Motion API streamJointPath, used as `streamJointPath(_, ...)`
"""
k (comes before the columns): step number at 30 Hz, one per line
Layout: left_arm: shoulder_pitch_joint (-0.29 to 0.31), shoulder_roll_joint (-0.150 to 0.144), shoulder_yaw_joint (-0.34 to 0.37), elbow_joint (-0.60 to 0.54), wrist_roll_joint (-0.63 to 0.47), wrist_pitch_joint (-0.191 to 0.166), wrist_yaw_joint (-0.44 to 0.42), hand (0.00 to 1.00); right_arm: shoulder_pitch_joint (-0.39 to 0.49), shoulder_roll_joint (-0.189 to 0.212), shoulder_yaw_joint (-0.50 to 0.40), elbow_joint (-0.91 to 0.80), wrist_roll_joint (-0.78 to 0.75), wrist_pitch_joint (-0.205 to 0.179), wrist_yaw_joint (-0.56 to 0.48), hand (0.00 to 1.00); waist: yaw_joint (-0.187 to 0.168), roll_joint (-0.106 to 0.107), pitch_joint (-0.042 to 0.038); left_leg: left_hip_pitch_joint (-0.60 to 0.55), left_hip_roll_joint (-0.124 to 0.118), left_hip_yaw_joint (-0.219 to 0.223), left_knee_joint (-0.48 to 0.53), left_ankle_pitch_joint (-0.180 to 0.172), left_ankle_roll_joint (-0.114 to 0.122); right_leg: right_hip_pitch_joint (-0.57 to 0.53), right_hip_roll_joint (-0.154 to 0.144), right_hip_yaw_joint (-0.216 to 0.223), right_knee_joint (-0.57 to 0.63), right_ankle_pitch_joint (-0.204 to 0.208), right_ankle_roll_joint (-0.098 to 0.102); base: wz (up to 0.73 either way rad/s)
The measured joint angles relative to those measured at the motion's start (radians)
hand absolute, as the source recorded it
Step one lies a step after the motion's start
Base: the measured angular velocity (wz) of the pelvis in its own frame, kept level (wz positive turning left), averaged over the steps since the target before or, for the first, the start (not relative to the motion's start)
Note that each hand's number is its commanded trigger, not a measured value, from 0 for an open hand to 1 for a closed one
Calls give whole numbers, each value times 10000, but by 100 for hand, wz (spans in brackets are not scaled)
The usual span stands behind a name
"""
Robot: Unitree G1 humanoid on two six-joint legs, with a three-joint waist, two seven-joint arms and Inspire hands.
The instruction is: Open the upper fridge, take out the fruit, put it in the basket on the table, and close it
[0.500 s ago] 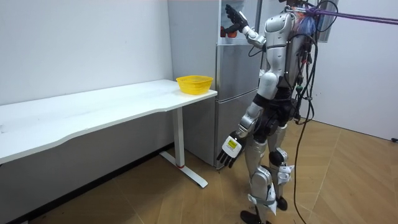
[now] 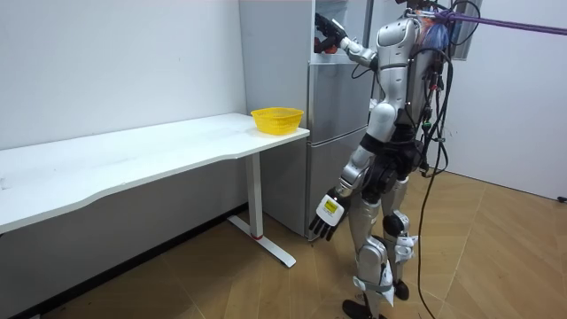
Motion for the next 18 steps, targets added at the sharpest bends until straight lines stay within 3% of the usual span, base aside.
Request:
streamJointPath(8, 46, 123, 4, -161, 5, 187, -54, 0, -250, -61, 10, 431, 398, 96, 658, 0, -3, -2, -5, -92, -1, -19, 96, 0, 0, -33, -22, -77, 14, 0, 0, 2)
streamJointPath(13, 46, 128, 6, -227, 5, 300, -55, 0, -496, -122, 15, 817, 405, 516, 971, 0, 11, -10, -12, -125, 0, -20, 172, 1, 2, -27, -28, -85, 33, 1, -1, 0)
streamJointPath(18, 50, 133, 7, -308, 6, 436, -42, 0, -534, -255, 186, 849, 411, 599, 1107, 0, 53, -35, -45, -118, 3, -20, 199, 1, 2, -27, -31, -84, 65, 3, -5, 0)
